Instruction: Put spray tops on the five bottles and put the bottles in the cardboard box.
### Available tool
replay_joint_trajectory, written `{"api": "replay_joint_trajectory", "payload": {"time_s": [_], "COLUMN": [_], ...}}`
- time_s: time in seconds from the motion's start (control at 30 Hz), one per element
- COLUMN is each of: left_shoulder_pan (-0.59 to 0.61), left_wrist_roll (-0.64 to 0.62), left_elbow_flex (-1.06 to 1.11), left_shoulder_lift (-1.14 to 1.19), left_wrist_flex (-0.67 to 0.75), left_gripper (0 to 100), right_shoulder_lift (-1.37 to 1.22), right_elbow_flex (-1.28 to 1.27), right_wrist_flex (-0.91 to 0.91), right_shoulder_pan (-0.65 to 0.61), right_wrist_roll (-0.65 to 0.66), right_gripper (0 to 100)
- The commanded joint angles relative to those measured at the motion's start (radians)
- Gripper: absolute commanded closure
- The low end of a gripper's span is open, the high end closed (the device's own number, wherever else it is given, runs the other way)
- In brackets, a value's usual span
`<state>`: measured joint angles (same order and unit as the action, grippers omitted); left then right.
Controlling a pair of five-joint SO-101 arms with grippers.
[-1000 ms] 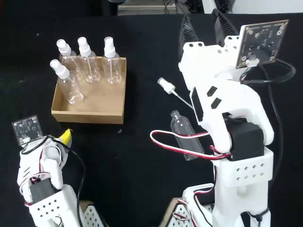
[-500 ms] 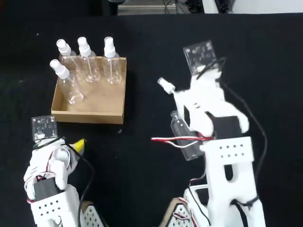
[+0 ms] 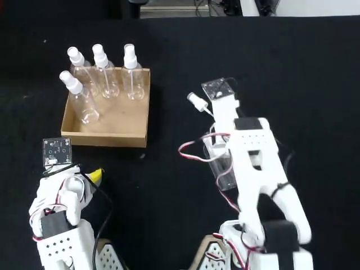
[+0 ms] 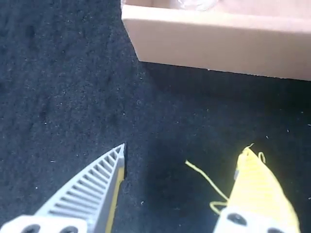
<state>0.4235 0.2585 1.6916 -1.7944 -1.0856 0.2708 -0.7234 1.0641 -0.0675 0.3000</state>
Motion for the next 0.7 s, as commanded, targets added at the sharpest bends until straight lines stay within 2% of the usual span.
{"api": "replay_joint_trajectory", "payload": {"time_s": [0.0,0.23,0.5,0.67], "left_shoulder_pan": [-0.012,-0.012,-0.010,-0.012], "left_wrist_roll": [0.008,0.009,0.009,0.009], "left_elbow_flex": [0.008,0.008,0.008,0.008], "left_shoulder_lift": [-0.005,-0.005,-0.005,-0.005], "left_wrist_flex": [-0.005,-0.005,-0.008,-0.008], "left_gripper": [66,66,66,66], "right_shoulder_lift": [-0.019,-0.025,-0.027,-0.021], "right_elbow_flex": [0.074,0.048,-0.061,-0.093], "right_wrist_flex": [0.034,0.150,0.080,0.092], "right_shoulder_pan": [0.014,-0.084,-0.034,-0.072], "right_wrist_roll": [0.002,0.000,0.008,0.014], "right_gripper": [81.1,81.1,80.9,71.5]}}
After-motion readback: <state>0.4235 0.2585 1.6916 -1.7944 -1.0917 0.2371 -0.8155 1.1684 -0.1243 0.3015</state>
